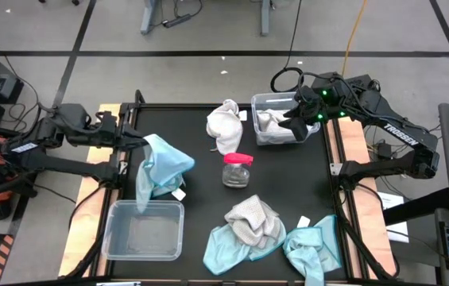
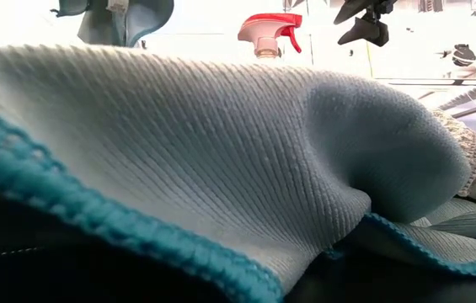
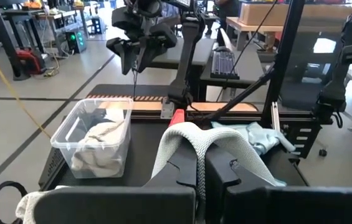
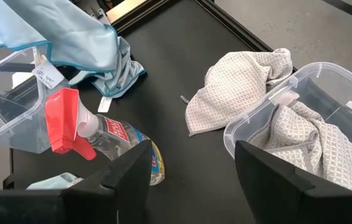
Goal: Sort microfiber towel by color & place in baskets
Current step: Put the blue towel into the bottom transparent bin
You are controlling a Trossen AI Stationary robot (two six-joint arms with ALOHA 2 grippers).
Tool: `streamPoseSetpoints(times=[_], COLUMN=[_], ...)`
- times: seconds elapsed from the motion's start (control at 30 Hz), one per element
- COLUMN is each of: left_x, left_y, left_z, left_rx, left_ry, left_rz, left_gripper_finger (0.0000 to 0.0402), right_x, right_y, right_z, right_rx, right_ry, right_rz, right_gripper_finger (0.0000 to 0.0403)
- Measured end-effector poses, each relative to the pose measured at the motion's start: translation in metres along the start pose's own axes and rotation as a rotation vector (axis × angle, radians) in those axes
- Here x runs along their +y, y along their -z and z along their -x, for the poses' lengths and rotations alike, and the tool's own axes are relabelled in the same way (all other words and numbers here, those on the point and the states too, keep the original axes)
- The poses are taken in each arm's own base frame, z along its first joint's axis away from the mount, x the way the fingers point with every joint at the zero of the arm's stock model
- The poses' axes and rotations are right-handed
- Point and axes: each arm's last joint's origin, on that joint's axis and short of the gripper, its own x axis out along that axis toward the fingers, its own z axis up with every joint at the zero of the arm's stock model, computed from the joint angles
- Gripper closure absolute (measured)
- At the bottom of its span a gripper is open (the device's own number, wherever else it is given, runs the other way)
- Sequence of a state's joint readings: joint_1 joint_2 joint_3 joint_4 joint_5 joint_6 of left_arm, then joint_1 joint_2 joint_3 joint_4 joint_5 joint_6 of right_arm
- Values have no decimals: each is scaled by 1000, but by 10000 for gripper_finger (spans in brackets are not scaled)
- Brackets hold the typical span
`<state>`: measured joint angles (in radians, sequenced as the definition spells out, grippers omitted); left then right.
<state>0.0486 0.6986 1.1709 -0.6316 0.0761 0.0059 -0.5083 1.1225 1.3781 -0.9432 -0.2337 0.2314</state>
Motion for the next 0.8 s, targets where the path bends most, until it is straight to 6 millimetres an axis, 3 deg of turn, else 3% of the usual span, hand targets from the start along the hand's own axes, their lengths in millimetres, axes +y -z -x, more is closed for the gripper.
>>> streamPoseSetpoints(times=[0.47, 0.8], left_x=[-1, -1], left_y=[12, 12], left_z=[3, 3], left_rx=[122, 119], left_ry=[30, 33], left_rz=[81, 64], left_gripper_finger=[401, 401], right_x=[0, 0], right_y=[0, 0], right_z=[0, 0], right_rx=[0, 0], right_ry=[0, 0], right_rz=[0, 0], right_gripper_finger=[184, 184])
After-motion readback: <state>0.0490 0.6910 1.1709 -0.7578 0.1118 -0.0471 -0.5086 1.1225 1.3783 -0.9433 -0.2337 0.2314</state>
